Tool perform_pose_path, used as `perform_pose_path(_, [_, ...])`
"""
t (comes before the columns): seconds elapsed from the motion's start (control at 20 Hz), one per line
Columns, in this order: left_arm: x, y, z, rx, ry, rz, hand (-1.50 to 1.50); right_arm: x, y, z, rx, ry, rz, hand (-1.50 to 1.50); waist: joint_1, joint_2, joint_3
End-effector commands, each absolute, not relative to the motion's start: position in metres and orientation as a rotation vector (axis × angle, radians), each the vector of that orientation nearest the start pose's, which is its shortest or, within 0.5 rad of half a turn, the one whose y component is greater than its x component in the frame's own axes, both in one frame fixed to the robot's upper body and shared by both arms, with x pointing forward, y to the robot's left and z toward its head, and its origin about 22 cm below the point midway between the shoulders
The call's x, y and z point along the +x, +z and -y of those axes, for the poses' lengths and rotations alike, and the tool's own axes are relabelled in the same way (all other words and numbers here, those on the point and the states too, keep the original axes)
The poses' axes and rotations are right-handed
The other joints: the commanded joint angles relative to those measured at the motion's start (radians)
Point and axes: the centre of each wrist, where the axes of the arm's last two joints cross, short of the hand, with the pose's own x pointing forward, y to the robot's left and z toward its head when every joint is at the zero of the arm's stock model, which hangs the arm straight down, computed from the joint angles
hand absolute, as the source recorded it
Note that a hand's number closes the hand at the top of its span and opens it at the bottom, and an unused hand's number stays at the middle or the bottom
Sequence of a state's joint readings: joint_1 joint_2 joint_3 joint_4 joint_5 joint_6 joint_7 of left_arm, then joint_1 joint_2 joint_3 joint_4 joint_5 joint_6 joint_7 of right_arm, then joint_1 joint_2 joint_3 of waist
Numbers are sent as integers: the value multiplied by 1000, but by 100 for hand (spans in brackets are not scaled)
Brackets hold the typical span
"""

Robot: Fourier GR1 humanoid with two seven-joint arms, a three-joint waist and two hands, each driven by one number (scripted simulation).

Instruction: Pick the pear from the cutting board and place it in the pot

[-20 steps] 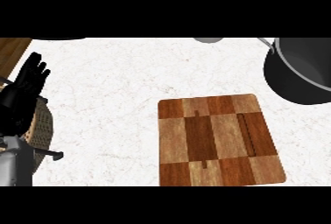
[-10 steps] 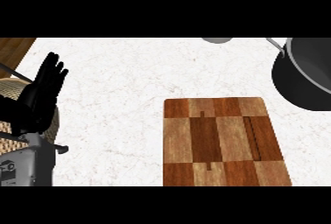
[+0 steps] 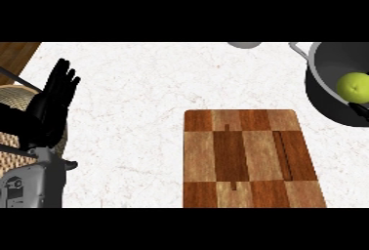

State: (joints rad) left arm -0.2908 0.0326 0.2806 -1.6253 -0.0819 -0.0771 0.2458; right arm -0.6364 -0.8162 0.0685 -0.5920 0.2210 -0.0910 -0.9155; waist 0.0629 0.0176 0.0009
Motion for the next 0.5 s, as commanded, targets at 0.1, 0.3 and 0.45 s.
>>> perform_pose_path(0.1, [292, 97, -263, 136, 16, 1652, 0, 361, 87, 465, -688, 969, 1737, -150, 20, 6, 3])
perform_pose_path(0.3, [295, 87, -260, 135, 16, 1637, 0, 373, 90, 455, -486, 979, 1711, -150, 19, 10, 4])
perform_pose_path(0.45, [297, 93, -266, 133, 44, 1648, 0, 368, 67, 449, -337, 929, 1742, -150, 19, 13, 5])
